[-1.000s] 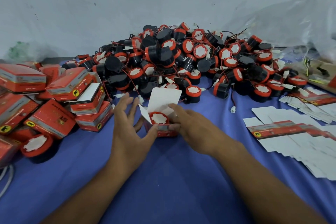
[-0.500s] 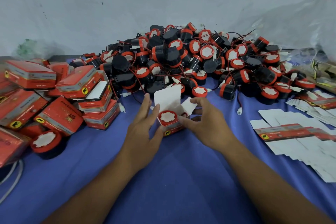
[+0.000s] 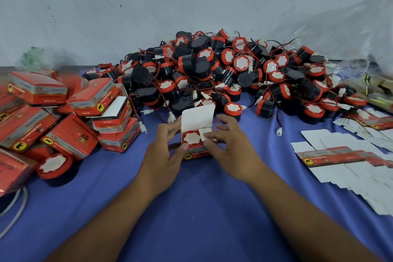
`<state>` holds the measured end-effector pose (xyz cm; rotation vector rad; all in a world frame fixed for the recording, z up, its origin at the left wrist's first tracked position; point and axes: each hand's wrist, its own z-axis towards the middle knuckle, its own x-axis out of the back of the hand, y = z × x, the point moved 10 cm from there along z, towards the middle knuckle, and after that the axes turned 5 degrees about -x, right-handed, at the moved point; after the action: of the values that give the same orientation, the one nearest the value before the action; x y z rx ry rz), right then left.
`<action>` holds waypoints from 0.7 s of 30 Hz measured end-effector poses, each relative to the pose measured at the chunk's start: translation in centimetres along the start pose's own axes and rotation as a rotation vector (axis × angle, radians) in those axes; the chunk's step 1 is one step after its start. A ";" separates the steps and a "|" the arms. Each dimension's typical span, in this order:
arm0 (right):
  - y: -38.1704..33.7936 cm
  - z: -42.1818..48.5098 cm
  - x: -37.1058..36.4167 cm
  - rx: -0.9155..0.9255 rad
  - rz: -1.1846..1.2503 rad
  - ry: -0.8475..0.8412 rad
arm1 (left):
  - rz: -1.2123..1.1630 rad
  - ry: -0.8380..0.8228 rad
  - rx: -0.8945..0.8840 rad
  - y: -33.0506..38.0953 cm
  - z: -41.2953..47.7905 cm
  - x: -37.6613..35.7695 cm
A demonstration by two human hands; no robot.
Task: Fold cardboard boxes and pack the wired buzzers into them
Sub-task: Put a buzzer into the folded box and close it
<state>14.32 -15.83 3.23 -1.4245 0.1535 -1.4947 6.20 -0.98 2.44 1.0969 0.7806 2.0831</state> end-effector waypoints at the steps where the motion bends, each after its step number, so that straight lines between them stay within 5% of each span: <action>1: 0.0 0.1 0.1 -0.012 0.017 0.000 | 0.029 -0.011 -0.037 0.5 0.1 0.0; 7: 0.1 0.1 1.1 0.034 0.143 0.009 | 0.071 -0.066 -0.119 1.6 0.3 -0.4; 13: -1.3 -0.2 0.9 0.118 0.263 -0.041 | -0.117 0.026 0.142 -1.7 0.2 0.5; 21: 0.0 0.2 -0.3 0.088 0.347 -0.138 | -0.063 -0.081 -0.012 0.1 0.0 -0.2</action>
<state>14.48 -15.54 3.11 -1.3470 0.2343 -1.1041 6.27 -1.21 2.47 1.1288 0.7526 1.9763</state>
